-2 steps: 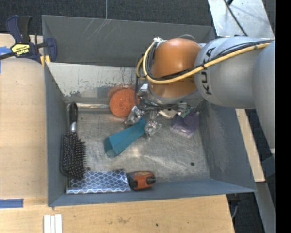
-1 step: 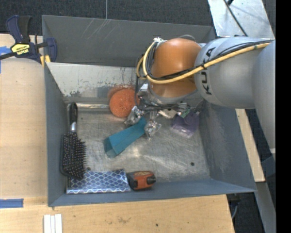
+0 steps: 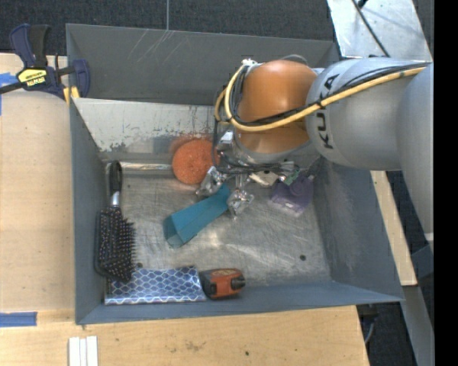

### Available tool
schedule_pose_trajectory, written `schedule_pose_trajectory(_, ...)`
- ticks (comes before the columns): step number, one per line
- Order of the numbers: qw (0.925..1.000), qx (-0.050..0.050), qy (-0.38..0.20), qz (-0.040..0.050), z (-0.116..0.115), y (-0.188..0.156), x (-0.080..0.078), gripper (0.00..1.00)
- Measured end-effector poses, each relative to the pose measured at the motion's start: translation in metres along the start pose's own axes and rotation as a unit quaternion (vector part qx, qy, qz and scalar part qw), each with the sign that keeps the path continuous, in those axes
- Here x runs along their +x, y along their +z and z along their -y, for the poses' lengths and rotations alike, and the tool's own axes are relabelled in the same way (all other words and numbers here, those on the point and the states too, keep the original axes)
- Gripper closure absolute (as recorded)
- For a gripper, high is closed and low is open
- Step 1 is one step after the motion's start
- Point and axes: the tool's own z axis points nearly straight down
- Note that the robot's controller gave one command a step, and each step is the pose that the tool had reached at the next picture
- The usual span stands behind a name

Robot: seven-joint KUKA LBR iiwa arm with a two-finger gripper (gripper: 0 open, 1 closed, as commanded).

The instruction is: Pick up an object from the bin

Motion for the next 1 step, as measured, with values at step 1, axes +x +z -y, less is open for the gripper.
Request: schedule_pose_trajectory(1,0.9999,-0.006,0.011,-0.0007,0.0095,-0.1201,-0.0007,1.00)
